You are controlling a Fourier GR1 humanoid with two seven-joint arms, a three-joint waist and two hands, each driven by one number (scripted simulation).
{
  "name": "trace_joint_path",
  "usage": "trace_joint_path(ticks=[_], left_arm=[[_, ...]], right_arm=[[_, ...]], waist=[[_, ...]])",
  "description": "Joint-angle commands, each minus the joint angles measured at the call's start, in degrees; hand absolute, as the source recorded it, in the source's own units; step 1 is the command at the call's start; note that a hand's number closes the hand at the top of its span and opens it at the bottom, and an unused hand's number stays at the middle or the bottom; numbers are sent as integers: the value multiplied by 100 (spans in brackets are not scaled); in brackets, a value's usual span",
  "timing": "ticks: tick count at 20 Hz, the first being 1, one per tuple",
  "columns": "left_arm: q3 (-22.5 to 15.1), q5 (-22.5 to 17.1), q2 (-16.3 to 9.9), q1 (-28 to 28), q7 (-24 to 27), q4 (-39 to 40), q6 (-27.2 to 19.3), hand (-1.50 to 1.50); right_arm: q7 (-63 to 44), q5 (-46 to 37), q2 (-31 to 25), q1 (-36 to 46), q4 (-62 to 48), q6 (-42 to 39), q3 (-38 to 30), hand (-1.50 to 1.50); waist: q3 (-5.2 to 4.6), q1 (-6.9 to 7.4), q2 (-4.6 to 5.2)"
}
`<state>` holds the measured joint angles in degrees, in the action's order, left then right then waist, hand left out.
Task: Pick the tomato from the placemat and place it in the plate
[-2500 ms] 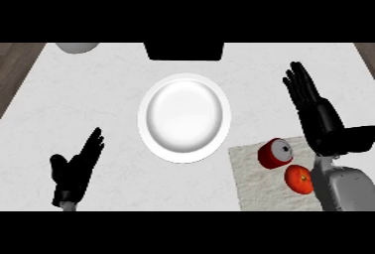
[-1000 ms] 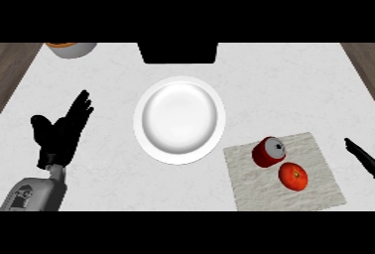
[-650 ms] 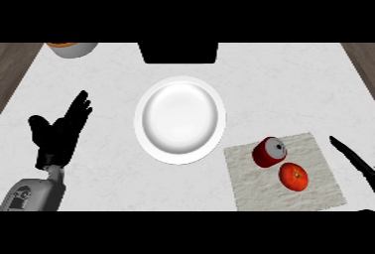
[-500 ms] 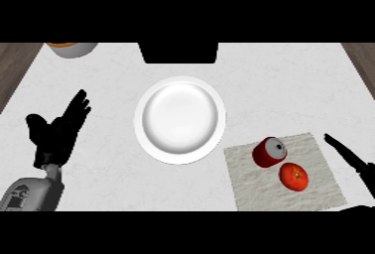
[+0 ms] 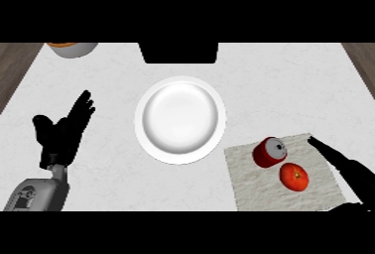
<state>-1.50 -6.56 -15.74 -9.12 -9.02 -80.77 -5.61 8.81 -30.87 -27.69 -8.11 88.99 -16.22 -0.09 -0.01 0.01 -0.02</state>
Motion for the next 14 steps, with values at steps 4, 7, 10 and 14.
trace_joint_path(ticks=[4,7,10,14], left_arm=[[192,129,103,-152,-47,127,201,0],[414,78,3,-277,-381,-66,313,0],[565,141,-32,-207,3,228,468,0],[513,245,75,51,-169,-193,472,0]], right_arm=[[-452,-468,343,473,-299,-367,187,-150],[-613,-545,375,331,86,-532,102,-150],[-353,-920,429,623,-526,-263,107,-150],[-540,-1280,907,814,-822,-24,387,-150]], waist=[[1,-1,2],[1,-14,-2],[1,-5,2],[2,9,0]])
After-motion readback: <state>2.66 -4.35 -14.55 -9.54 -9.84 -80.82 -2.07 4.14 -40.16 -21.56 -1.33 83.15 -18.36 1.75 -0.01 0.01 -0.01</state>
